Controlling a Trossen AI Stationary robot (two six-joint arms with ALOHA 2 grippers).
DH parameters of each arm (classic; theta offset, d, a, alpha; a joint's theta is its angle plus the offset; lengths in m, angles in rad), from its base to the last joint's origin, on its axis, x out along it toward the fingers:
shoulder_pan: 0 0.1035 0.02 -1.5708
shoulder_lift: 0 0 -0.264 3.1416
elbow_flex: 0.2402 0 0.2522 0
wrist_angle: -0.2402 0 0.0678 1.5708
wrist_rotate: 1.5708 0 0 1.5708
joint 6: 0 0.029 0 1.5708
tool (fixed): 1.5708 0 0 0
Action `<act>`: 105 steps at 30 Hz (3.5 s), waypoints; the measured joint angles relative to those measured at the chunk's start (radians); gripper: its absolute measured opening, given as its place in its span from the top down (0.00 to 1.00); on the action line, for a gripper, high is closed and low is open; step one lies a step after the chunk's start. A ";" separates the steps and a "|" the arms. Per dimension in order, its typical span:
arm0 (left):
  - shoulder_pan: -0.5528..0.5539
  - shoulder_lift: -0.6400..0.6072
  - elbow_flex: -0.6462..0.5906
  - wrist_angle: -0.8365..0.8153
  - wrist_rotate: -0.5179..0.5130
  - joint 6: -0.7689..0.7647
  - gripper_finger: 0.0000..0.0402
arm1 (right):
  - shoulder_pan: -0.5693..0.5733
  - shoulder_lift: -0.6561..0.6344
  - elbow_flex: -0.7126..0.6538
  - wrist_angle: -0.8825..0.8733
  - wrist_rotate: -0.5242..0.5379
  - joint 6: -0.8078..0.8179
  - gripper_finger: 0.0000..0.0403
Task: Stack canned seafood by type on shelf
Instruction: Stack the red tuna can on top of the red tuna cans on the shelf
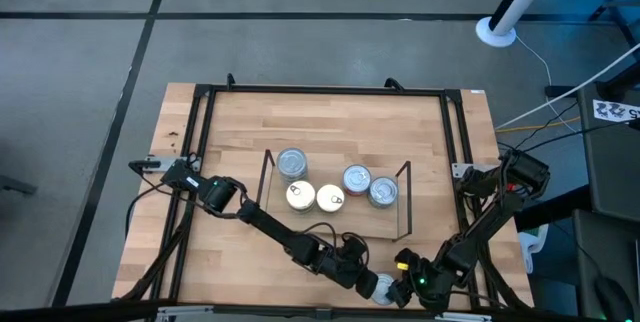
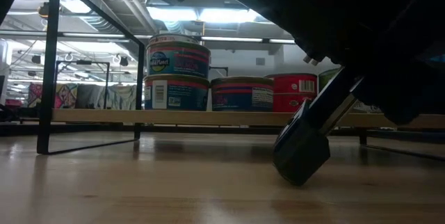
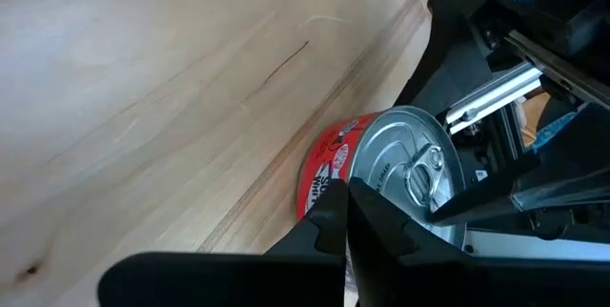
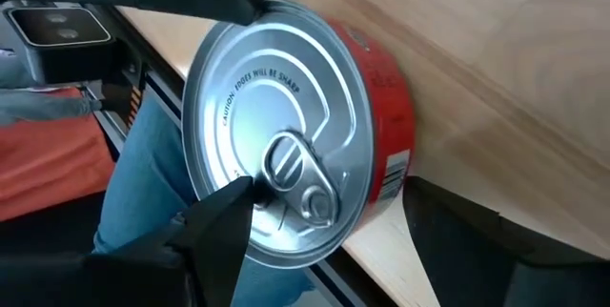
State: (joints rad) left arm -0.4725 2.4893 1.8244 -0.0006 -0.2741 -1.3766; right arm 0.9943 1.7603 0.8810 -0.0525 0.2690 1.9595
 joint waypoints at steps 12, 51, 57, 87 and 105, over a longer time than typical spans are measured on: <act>0.000 0.000 0.000 -0.009 0.002 0.000 1.00 | 0.000 0.000 -0.001 0.072 -0.014 0.026 0.33; 0.002 -0.002 0.000 -0.013 -0.016 0.010 1.00 | -0.003 0.000 -0.001 0.042 0.184 0.234 0.33; 0.002 -0.002 0.000 -0.011 -0.031 0.009 1.00 | -0.007 0.000 -0.001 0.041 0.185 0.236 0.39; -0.005 -0.014 -0.004 0.076 -0.020 0.173 1.00 | -0.005 -0.005 0.000 0.032 0.169 0.140 0.60; -0.017 -0.066 -0.003 0.053 -0.045 0.334 1.00 | 0.020 -0.012 0.001 0.060 0.213 0.094 0.67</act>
State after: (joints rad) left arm -0.4892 2.4233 1.8210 0.0521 -0.3187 -1.0426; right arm 1.0142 1.7479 0.8822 0.0076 0.4820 2.0538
